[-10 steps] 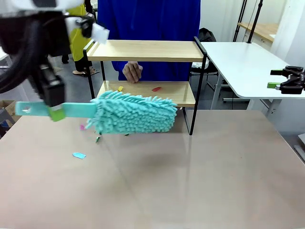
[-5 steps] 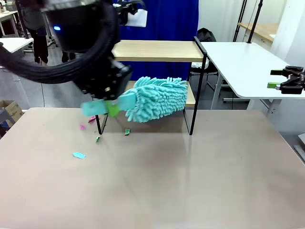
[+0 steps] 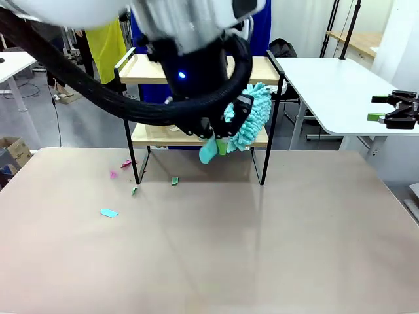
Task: Clean the shelf.
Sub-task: Clean the specific section of the Shelf indicated by the human with the Duster.
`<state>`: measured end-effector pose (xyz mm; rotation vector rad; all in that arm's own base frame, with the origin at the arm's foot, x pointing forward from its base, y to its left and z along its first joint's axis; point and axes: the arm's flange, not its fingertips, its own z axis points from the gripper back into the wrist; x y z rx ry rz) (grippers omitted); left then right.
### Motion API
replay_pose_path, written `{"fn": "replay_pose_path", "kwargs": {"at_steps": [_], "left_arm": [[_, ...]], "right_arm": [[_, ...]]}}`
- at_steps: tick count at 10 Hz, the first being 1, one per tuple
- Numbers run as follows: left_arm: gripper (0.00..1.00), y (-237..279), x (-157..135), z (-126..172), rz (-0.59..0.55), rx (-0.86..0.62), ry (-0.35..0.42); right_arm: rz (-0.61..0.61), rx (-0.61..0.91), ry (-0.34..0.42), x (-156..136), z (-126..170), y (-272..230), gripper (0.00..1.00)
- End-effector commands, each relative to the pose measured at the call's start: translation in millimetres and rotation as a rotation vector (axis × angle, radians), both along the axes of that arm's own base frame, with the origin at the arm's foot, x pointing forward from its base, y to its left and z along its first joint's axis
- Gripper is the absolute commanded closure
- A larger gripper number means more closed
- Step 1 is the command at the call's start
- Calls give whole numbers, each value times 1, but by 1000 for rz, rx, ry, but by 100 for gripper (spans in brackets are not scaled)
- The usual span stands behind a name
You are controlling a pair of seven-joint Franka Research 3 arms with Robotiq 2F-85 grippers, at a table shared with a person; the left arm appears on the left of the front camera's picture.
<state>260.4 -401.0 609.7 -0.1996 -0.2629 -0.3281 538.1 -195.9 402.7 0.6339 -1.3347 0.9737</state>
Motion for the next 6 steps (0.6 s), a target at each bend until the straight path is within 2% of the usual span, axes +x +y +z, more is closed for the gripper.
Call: {"fn": "replay_pose_path", "kwargs": {"at_steps": [1,2,3,4,6], "left_arm": [[87,-24,27,-14,78,41,-27],[87,-33,31,-17,85,7,3],[87,-33,29,-14,62,35,50],[87,-17,27,-27,47,19,4],[87,-17,27,-27,47,19,4]], "right_arm": [[1,-1,-3,-1,2,2,0],[1,-1,-3,-1,2,2,0],[1,-1,-3,-1,2,2,0],[1,-1,-3,-1,2,2,0],[1,-1,-3,-1,2,2,0]]}}
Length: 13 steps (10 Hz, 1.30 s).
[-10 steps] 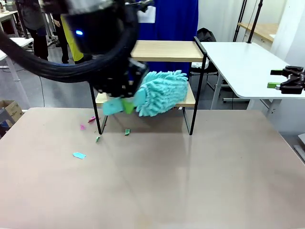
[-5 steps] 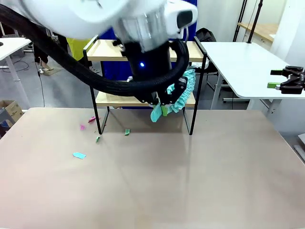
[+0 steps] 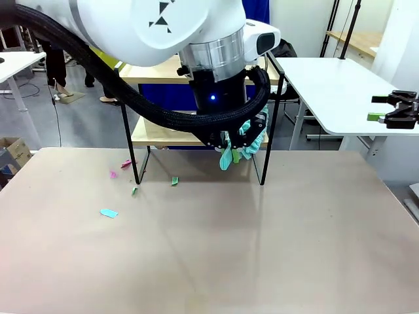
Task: Clean the shelf.
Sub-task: Clean the specific section of the Shelf indicated by the human with the Duster.
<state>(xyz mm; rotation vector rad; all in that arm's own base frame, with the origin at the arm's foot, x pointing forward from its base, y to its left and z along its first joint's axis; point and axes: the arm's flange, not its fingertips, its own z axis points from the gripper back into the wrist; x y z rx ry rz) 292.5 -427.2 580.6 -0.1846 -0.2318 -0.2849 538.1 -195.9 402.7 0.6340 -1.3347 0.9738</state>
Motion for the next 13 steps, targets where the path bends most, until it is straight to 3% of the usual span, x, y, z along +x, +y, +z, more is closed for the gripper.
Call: {"fn": "replay_pose_path", "kwargs": {"at_steps": [1,2,4,8,13], "left_arm": [[87,0,2,-2,3,3,4],[87,-8,7,-5,190,-2,-12],[87,-42,14,-26,282,-65,-38],[87,-69,48,-55,271,-231,-94],[87,-79,96,-83,355,-254,-143]], "right_arm": [[1,-1,-3,-1,2,2,0],[1,-1,-3,-1,2,2,0],[1,-1,-3,-1,2,2,0],[1,-1,-3,-1,2,2,0],[1,-1,-3,-1,2,2,0]]}}
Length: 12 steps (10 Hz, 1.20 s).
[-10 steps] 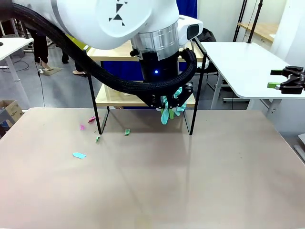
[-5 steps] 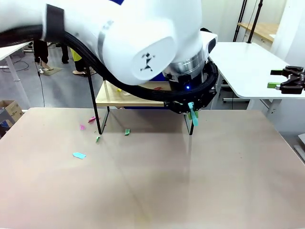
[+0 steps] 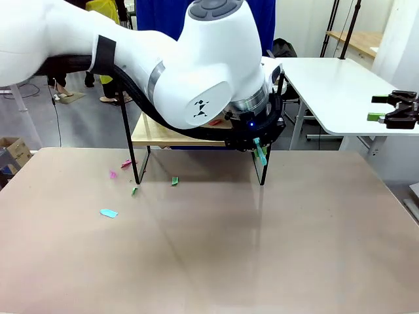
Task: Clean the shelf.
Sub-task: Clean the specific section of the Shelf indicated by the human with the Duster.
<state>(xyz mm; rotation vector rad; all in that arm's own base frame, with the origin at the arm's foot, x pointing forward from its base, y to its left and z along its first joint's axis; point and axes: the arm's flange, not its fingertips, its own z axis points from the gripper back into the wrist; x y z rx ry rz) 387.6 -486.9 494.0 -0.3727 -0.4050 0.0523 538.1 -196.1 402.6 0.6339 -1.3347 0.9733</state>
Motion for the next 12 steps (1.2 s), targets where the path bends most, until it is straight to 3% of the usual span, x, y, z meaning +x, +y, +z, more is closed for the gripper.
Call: {"fn": "replay_pose_path", "kwargs": {"at_steps": [1,3,4,6,12], "left_arm": [[87,-20,3,0,22,-6,-2],[87,-18,10,-4,46,18,67],[87,-9,5,-5,1,0,16],[87,-12,8,-9,7,12,34],[87,73,28,-3,-2,267,62]], "right_arm": [[2,-1,-3,-1,2,2,0],[2,-1,-3,-1,2,2,0],[2,-1,-3,-1,2,2,0],[2,-1,-3,-1,2,2,0],[2,-1,-3,-1,2,2,0]]}}
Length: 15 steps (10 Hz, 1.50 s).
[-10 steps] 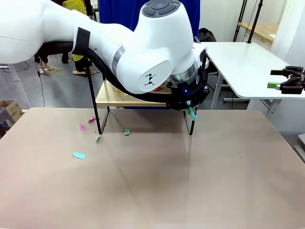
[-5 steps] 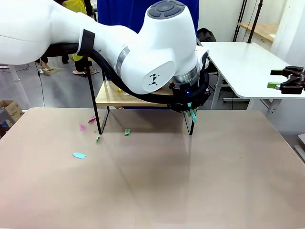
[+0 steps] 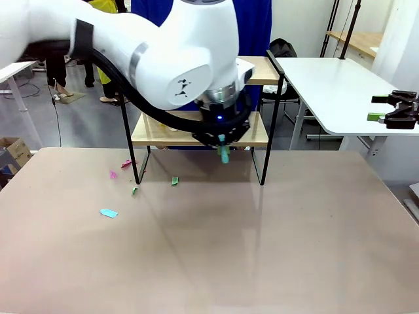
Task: Clean the shelf.
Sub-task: Clean the specific section of the Shelf indicated by the human with the Duster.
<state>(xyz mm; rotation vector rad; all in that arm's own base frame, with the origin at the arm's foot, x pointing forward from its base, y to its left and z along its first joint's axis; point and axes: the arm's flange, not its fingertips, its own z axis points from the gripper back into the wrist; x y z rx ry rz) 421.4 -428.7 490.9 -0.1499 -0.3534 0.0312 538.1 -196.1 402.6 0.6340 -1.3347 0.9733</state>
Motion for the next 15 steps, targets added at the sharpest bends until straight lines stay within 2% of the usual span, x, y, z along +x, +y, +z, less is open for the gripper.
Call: {"fn": "replay_pose_path", "kwargs": {"at_steps": [1,3,6,8,9,11,12,15], "left_arm": [[87,32,-4,-2,0,115,11],[87,62,-4,1,17,233,3],[87,100,-5,-6,127,525,24],[87,116,-14,0,168,648,-12],[87,114,-19,4,169,669,-46],[87,98,-28,19,142,533,-138],[87,111,-16,5,137,643,-30],[87,111,-16,5,137,643,-30]], "right_arm": [[2,-1,-3,-1,2,2,0],[2,-1,-3,-1,2,2,0],[2,-1,-3,-1,2,2,0],[2,-1,-3,-1,2,2,0],[2,-1,-3,-1,2,2,0],[2,-1,-3,-1,2,2,0],[2,-1,-3,-1,2,2,0],[2,-1,-3,-1,2,2,0]]}}
